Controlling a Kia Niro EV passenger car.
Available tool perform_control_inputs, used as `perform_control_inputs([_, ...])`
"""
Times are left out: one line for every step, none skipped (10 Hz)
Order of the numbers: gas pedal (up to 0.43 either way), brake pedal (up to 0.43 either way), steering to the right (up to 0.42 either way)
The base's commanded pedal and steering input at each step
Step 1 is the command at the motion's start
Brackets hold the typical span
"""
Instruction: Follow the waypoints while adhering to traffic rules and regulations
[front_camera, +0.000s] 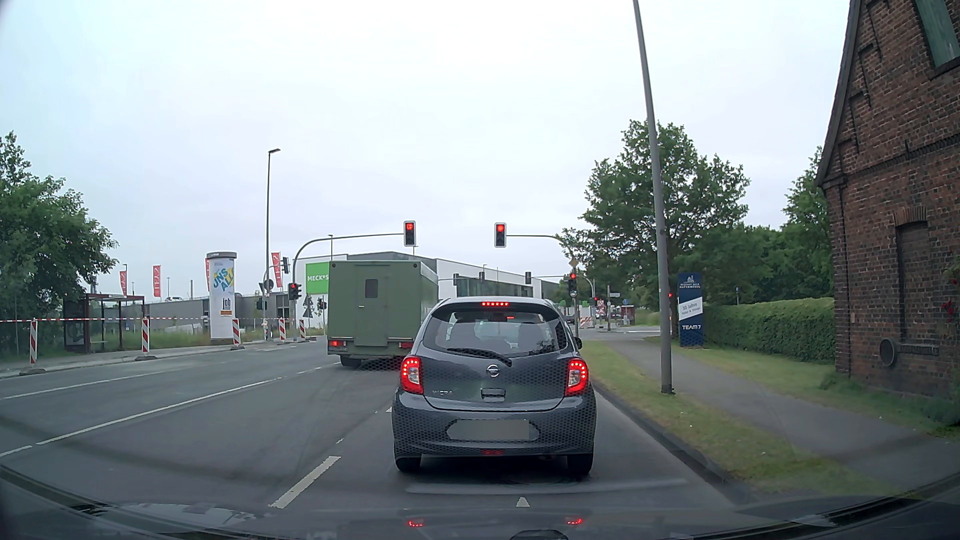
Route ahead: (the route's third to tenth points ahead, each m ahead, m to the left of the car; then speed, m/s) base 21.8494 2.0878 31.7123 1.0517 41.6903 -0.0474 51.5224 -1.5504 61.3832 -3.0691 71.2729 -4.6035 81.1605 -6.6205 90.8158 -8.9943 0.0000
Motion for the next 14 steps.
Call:
perform_control_inputs([0.0,0.0,-0.002])
perform_control_inputs([0.0,0.0,-0.002])
perform_control_inputs([0.0,0.0,-0.002])
perform_control_inputs([0.0,0.0,-0.002])
perform_control_inputs([0.0,0.0,-0.002])
perform_control_inputs([0.0,0.0,-0.002])
perform_control_inputs([0.0,0.0,-0.002])
perform_control_inputs([0.0,0.0,-0.002])
perform_control_inputs([0.0,0.0,-0.002])
perform_control_inputs([0.0,0.0,-0.002])
perform_control_inputs([0.0,0.0,-0.002])
perform_control_inputs([0.0,0.0,-0.002])
perform_control_inputs([0.0,0.0,-0.002])
perform_control_inputs([0.0,0.0,-0.002])
